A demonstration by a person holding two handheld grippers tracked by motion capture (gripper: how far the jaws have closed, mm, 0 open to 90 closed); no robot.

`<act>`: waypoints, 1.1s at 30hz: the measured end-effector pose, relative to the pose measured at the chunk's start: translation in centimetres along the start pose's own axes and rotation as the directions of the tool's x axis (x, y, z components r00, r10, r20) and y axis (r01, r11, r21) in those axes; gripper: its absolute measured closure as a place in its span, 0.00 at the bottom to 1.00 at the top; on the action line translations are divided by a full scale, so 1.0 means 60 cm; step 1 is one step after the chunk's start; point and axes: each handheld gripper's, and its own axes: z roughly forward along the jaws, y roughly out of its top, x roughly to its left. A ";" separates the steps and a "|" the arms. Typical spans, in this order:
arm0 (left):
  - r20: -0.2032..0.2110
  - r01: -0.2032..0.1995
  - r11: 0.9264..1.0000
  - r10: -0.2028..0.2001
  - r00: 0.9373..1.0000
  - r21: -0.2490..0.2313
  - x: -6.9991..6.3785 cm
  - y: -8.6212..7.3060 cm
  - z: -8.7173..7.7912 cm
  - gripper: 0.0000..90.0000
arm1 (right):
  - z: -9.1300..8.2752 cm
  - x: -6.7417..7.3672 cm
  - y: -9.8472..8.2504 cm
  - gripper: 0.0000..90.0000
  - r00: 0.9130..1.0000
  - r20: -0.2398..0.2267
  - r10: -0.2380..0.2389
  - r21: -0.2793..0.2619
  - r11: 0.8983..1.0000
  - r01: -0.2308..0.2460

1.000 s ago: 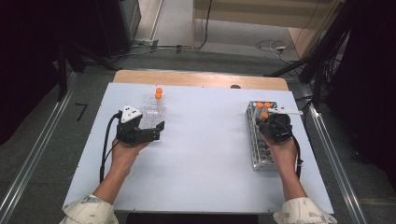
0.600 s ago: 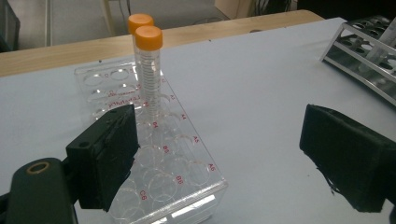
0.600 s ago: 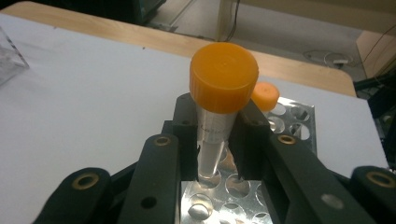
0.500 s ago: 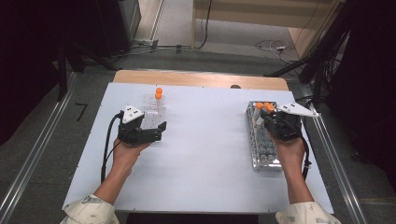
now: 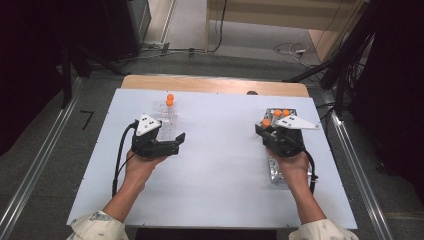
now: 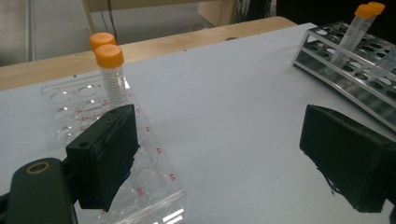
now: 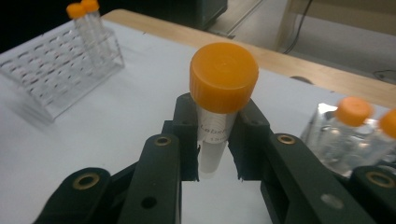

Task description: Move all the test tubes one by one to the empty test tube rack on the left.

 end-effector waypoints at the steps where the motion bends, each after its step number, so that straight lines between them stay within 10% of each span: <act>1: 0.002 -0.003 1.000 0.003 1.000 -0.002 -0.001 0.000 0.000 0.14 | 0.007 0.007 -0.002 0.80 1.000 -0.009 -0.010 0.010 1.000 0.011; 19: 0.045 -0.046 0.999 0.047 0.998 -0.020 -0.039 0.000 0.002 0.14 | 0.067 0.104 -0.035 0.80 0.979 -0.172 -0.112 0.058 0.991 0.123; 33: 0.163 -0.096 0.995 0.097 0.982 -0.019 -0.103 0.001 0.013 0.18 | 0.080 0.157 -0.040 0.80 0.954 -0.252 -0.161 0.069 0.981 0.183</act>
